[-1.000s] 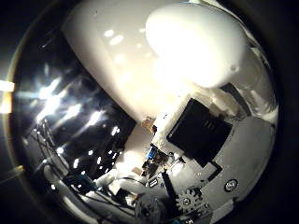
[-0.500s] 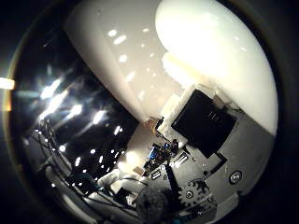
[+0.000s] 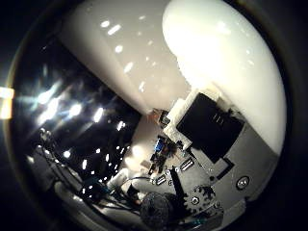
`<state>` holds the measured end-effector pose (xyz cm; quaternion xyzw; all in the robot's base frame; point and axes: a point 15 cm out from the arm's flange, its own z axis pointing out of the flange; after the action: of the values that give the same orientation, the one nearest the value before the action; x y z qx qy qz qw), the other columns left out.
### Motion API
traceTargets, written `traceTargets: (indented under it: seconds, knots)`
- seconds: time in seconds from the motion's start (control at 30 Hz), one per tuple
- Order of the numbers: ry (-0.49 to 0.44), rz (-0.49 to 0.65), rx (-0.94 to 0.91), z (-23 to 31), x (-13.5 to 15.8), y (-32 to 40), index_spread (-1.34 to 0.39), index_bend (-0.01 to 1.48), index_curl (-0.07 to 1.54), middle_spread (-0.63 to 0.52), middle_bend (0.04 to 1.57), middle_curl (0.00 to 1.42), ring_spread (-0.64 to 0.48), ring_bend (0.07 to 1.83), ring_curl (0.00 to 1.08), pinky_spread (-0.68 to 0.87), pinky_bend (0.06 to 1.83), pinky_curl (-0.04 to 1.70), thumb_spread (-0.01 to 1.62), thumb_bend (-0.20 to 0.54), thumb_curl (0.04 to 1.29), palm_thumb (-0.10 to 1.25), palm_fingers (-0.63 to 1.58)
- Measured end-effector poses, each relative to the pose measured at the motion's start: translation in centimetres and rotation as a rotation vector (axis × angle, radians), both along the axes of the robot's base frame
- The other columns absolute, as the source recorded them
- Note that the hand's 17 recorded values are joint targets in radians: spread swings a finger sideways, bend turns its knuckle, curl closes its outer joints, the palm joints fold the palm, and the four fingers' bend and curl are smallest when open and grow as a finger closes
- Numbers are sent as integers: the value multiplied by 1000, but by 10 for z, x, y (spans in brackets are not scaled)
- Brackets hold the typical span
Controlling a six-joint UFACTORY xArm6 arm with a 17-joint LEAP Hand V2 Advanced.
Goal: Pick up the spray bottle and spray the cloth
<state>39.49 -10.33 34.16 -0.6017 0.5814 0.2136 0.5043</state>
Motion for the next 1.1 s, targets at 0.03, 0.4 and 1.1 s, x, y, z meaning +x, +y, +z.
traceTargets:
  seconds: [0.03,0.4,1.1]
  knots:
    - [31,10,-17,2,-3,4,-240,1146,843,-161,1336,834,-223,1396,751,-165,1292,964,860,-18,733,963,1069]
    - [144,165,-212,49,-28,52,-228,1175,807,-155,1333,838,-229,1369,793,-175,1196,1136,829,-17,800,953,1080]
    - [275,298,-361,90,-21,142,-223,1179,776,-169,1325,843,-233,1344,832,-206,1099,1291,809,-18,838,945,1101]
